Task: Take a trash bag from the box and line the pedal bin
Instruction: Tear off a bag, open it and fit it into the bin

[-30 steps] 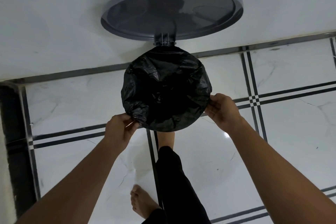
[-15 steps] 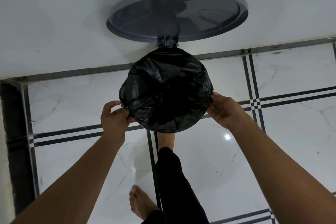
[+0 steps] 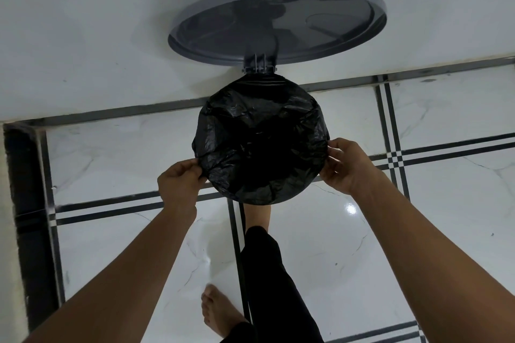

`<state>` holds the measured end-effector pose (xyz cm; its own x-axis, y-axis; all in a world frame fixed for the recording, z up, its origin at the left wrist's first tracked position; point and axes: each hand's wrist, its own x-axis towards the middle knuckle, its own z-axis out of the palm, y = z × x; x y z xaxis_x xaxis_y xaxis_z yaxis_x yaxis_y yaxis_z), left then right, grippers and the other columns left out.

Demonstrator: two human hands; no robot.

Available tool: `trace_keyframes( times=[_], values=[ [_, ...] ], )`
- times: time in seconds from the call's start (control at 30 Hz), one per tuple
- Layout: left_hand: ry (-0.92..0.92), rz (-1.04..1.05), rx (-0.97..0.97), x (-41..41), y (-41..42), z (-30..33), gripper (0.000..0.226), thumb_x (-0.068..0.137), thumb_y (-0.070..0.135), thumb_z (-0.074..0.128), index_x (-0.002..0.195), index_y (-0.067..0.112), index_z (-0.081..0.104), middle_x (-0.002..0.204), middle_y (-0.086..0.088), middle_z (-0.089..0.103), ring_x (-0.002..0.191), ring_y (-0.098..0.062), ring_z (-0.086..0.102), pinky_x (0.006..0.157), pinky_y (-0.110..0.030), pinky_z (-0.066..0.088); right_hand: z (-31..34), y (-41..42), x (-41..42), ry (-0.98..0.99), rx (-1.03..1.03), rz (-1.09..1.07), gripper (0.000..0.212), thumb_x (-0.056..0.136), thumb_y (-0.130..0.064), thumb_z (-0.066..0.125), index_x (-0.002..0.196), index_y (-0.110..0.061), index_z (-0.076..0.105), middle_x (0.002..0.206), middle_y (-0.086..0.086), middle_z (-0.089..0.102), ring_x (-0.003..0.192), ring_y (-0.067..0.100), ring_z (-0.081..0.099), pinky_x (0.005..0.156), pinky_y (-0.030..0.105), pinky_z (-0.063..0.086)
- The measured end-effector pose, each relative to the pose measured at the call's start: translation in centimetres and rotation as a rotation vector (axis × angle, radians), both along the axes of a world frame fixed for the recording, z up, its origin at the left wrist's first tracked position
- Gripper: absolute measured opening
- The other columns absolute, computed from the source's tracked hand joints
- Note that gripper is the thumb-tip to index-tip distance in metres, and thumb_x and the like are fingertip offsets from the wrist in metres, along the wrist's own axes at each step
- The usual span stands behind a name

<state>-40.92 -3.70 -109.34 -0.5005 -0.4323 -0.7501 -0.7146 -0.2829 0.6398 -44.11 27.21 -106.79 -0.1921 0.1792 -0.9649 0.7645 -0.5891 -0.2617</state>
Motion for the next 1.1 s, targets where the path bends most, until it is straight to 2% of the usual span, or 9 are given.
trace_keyframes(
  times=[0.07, 0.17, 0.27, 0.37, 0.5, 0.77, 0.87, 1.0, 1.1],
  values=[
    [-0.023, 0.019, 0.022, -0.3, 0.1, 0.3, 0.025, 0.085, -0.014, 0.057, 0.083, 0.002, 0.075, 0.076, -0.009, 0.075, 0.081, -0.027, 0.070, 0.077, -0.031, 0.061, 0.0, -0.1, 0.0, 0.011, 0.041, -0.010, 0.012, 0.087, -0.015, 0.060, 0.096, -0.008, 0.063, 0.083, 0.006, 0.060, 0.066, 0.018, 0.056, 0.069, 0.027, 0.056],
    [-0.087, 0.133, 0.113, -1.1, 0.1, 0.6, 0.016, 0.087, -0.001, 0.062, 0.075, 0.006, 0.070, 0.074, -0.002, 0.068, 0.084, -0.025, 0.066, 0.095, -0.037, 0.058, -0.1, -0.1, 0.2, -0.012, -0.028, -0.048, 0.011, 0.087, -0.014, 0.058, 0.093, -0.007, 0.063, 0.086, 0.009, 0.064, 0.075, 0.022, 0.062, 0.088, 0.032, 0.056],
    [-0.070, 0.147, 0.204, -1.3, 0.0, 1.0, 0.012, 0.092, 0.018, 0.068, 0.085, 0.009, 0.071, 0.086, -0.004, 0.071, 0.083, -0.018, 0.071, 0.083, -0.029, 0.061, 0.0, -0.2, 0.1, -0.051, -0.061, -0.070, 0.011, 0.088, -0.013, 0.056, 0.089, -0.006, 0.064, 0.083, 0.006, 0.064, 0.073, 0.020, 0.061, 0.094, 0.029, 0.053],
    [-0.070, 0.124, 0.220, -1.2, 0.0, 1.0, 0.012, 0.097, 0.024, 0.071, 0.098, 0.012, 0.074, 0.097, -0.003, 0.077, 0.077, -0.010, 0.075, 0.064, -0.024, 0.060, 0.0, -0.5, -0.1, -0.062, 0.009, -0.077, 0.003, 0.090, -0.008, 0.057, 0.090, -0.008, 0.060, 0.084, 0.006, 0.065, 0.068, 0.019, 0.062, 0.081, 0.030, 0.057],
    [-0.147, 0.118, 0.200, -1.8, -0.4, 1.2, 0.010, 0.096, 0.027, 0.073, 0.100, 0.018, 0.073, 0.109, -0.001, 0.076, 0.087, -0.012, 0.071, 0.067, -0.026, 0.055, -0.2, -0.7, 0.0, -0.027, 0.085, -0.050, 0.012, 0.087, -0.004, 0.050, 0.078, -0.010, 0.056, 0.070, 0.003, 0.053, 0.054, 0.017, 0.051, 0.054, 0.022, 0.055],
    [-0.246, 0.243, 0.436, -2.4, 0.2, 2.3, 0.014, 0.094, 0.024, 0.073, 0.107, 0.018, 0.073, 0.108, -0.008, 0.068, 0.099, -0.024, 0.067, 0.080, -0.043, 0.061, 1.0, -1.4, -0.8, -0.008, 0.007, -0.081, 0.011, 0.081, -0.021, 0.061, 0.088, -0.013, 0.064, 0.074, 0.001, 0.059, 0.071, 0.021, 0.056, 0.098, 0.035, 0.050],
    [-0.217, 0.234, 0.419, -2.5, 0.2, 1.9, 0.013, 0.098, 0.020, 0.068, 0.108, 0.013, 0.070, 0.106, -0.008, 0.073, 0.096, -0.025, 0.072, 0.086, -0.044, 0.062, 1.1, -1.5, -0.6, -0.021, -0.021, -0.085, 0.019, 0.079, -0.022, 0.062, 0.093, -0.009, 0.063, 0.088, 0.005, 0.061, 0.079, 0.024, 0.060, 0.101, 0.037, 0.051],
    [-0.266, 0.136, 0.401, -2.7, -0.2, 1.6, 0.009, 0.095, 0.023, 0.066, 0.091, 0.016, 0.068, 0.087, -0.001, 0.067, 0.078, -0.018, 0.063, 0.074, -0.033, 0.056, 1.4, -1.6, -0.9, -0.092, -0.019, 0.000, 0.036, 0.079, -0.035, 0.063, 0.099, -0.006, 0.064, 0.092, 0.009, 0.065, 0.073, 0.028, 0.069, 0.069, 0.036, 0.059],
    [-0.326, 0.145, 0.455, -3.1, -0.2, 1.9, 0.028, 0.098, 0.042, 0.056, 0.102, 0.018, 0.070, 0.102, -0.001, 0.066, 0.095, -0.021, 0.061, 0.082, -0.039, 0.051, 1.3, -1.8, -0.8, -0.116, -0.042, 0.046, 0.056, 0.074, -0.043, 0.065, 0.115, -0.006, 0.067, 0.105, 0.008, 0.069, 0.094, 0.029, 0.070, 0.082, 0.038, 0.058]
  ],
)
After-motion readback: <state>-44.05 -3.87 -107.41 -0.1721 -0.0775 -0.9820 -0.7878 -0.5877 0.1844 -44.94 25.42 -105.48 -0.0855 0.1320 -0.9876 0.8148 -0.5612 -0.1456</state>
